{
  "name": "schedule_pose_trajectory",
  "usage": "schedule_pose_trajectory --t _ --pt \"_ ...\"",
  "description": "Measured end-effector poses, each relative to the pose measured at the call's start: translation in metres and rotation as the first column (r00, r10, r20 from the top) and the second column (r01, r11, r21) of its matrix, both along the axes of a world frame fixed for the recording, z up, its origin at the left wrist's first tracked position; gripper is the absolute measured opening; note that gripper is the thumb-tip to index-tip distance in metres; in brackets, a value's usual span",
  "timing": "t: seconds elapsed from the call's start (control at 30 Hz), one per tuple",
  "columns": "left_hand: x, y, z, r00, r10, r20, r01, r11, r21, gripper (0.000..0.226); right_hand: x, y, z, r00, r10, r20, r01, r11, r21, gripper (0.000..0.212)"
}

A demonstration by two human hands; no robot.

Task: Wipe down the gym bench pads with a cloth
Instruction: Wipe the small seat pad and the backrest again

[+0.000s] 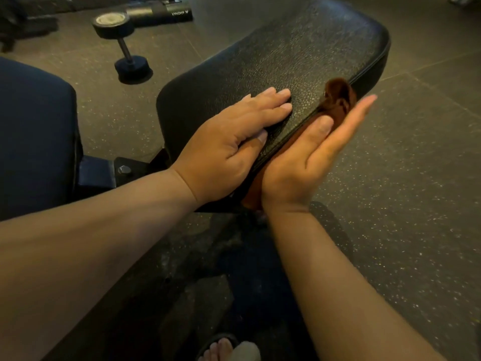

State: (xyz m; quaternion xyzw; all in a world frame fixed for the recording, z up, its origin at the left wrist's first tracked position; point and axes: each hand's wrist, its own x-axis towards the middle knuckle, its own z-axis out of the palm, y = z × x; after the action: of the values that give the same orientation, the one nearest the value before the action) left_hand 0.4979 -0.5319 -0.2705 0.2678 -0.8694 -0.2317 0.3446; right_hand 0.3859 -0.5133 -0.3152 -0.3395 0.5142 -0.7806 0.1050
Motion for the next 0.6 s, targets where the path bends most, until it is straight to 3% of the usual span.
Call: schedule_pose_trajectory --t 0.2,0.3,0.4,0.47,0.6 --pt "0.002 0.002 -0.001 1.000 -0.005 -0.007 0.005 1.000 0.016 0.044 0.050 0.050 -0.019 0.971 0.186 -0.152 -0.178 0.982 0.066 0.059" --pt "0.002 0.001 0.000 1.000 -0.003 0.000 0.003 1.000 0.017 0.044 0.022 0.031 -0.003 0.966 0.112 -0.231 -0.111 0.994 0.018 0.055" --pt "0.000 0.001 0.001 1.000 0.006 0.003 -0.006 1.000 0.018 0.045 -0.011 0.002 0.027 0.978 -0.050 -0.201 0.051 0.999 0.000 0.050" --pt "0.000 0.002 0.000 0.999 0.017 0.031 -0.017 1.000 -0.002 0.045 -0.001 0.010 0.025 0.965 -0.029 -0.261 0.031 1.000 0.003 0.049" --pt "0.002 0.007 0.000 0.993 0.059 0.106 -0.053 0.996 -0.065 0.048 0.014 0.042 -0.004 0.798 0.194 -0.570 -0.164 0.981 0.104 0.059"
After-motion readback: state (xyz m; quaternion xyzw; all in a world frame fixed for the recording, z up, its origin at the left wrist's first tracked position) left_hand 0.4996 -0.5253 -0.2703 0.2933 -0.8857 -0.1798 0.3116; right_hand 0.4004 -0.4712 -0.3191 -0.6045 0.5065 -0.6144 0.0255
